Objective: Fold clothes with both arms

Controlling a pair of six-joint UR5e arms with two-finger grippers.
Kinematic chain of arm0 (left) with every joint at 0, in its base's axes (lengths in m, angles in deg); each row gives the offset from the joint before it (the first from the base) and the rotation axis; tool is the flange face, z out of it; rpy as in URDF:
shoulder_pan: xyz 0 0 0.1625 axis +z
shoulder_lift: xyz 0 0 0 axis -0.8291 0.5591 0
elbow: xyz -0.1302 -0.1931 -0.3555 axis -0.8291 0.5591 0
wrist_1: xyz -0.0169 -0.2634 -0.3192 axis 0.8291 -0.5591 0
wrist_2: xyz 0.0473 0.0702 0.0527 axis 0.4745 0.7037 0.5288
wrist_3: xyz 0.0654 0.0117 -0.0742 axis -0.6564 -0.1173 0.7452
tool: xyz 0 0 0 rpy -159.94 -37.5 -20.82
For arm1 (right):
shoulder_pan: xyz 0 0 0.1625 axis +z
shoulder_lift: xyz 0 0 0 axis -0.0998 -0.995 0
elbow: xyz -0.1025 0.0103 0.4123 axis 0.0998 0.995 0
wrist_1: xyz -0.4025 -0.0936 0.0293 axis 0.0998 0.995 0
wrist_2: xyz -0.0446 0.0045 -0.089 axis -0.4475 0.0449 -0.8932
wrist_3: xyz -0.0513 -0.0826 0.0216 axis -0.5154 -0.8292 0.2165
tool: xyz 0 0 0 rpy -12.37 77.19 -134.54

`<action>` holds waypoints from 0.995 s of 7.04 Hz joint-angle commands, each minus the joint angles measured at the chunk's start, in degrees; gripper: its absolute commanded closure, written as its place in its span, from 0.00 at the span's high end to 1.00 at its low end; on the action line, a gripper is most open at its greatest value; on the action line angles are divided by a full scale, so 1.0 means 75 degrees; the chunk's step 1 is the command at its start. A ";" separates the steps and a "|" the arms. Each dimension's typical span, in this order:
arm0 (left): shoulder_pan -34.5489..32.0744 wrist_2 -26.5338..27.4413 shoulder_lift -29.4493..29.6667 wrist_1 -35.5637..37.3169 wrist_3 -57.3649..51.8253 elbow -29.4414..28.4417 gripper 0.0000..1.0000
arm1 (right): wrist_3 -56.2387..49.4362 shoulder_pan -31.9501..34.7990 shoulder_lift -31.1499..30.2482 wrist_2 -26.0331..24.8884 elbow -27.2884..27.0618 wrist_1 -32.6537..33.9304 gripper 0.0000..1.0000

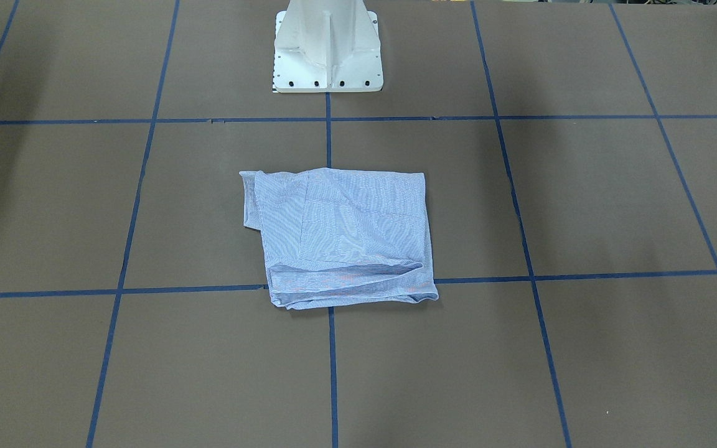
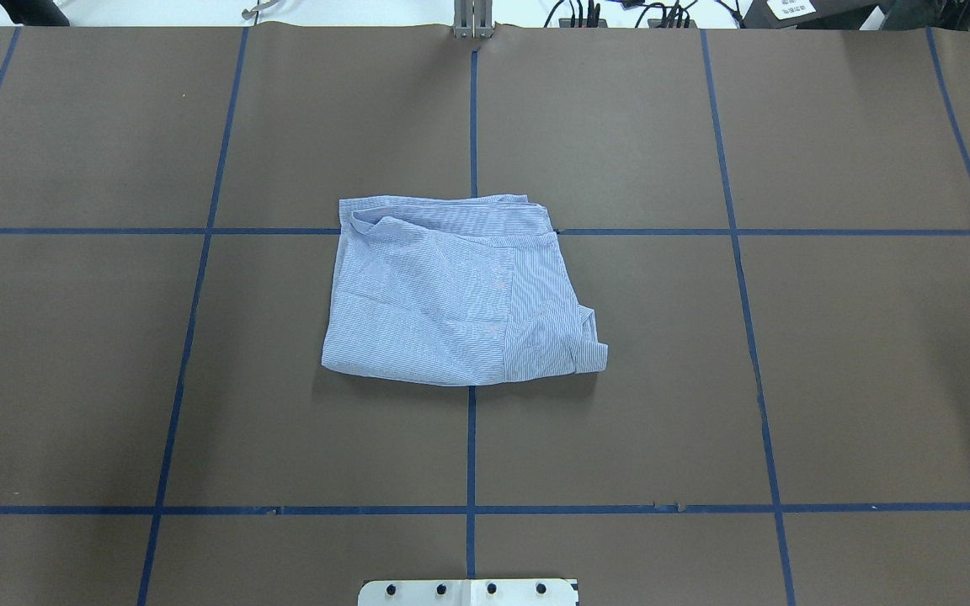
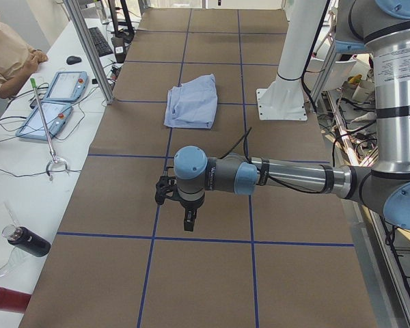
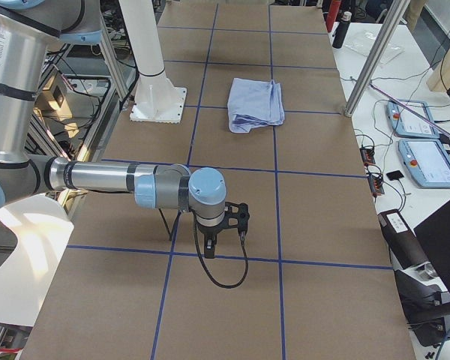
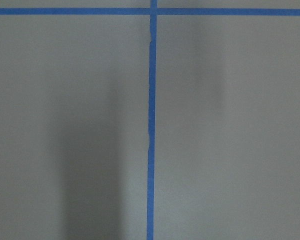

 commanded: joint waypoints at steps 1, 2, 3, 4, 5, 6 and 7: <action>0.0007 -0.0012 0.0010 0.0000 -0.0003 0.0061 1.00 | 0.0006 -0.0010 0.0004 0.0014 -0.0022 -0.0021 1.00; -0.0005 -0.0012 -0.0001 0.0000 -0.0003 0.0061 1.00 | 0.0006 -0.0022 0.0016 0.0025 -0.0034 -0.0032 1.00; -0.0005 0.0000 -0.0001 0.0000 -0.0003 0.0061 1.00 | 0.0006 -0.0115 0.0016 0.0025 -0.0069 -0.0033 1.00; 0.0007 0.0000 -0.0001 0.0000 -0.0003 -0.0020 1.00 | 0.0006 -0.0127 0.0016 0.0025 -0.0092 -0.0021 1.00; -0.0005 0.0000 -0.0013 0.0012 -0.0003 -0.0021 1.00 | 0.0006 -0.0127 0.0016 0.0025 -0.0092 -0.0021 1.00; -0.0005 0.0000 -0.0025 0.0012 -0.0003 -0.0021 1.00 | 0.0006 -0.0127 0.0016 0.0025 -0.0104 -0.0032 1.00; -0.0005 0.0012 -0.0094 0.0047 0.0009 -0.0056 1.00 | 0.0006 -0.0197 0.0028 0.0037 -0.0208 -0.0044 1.00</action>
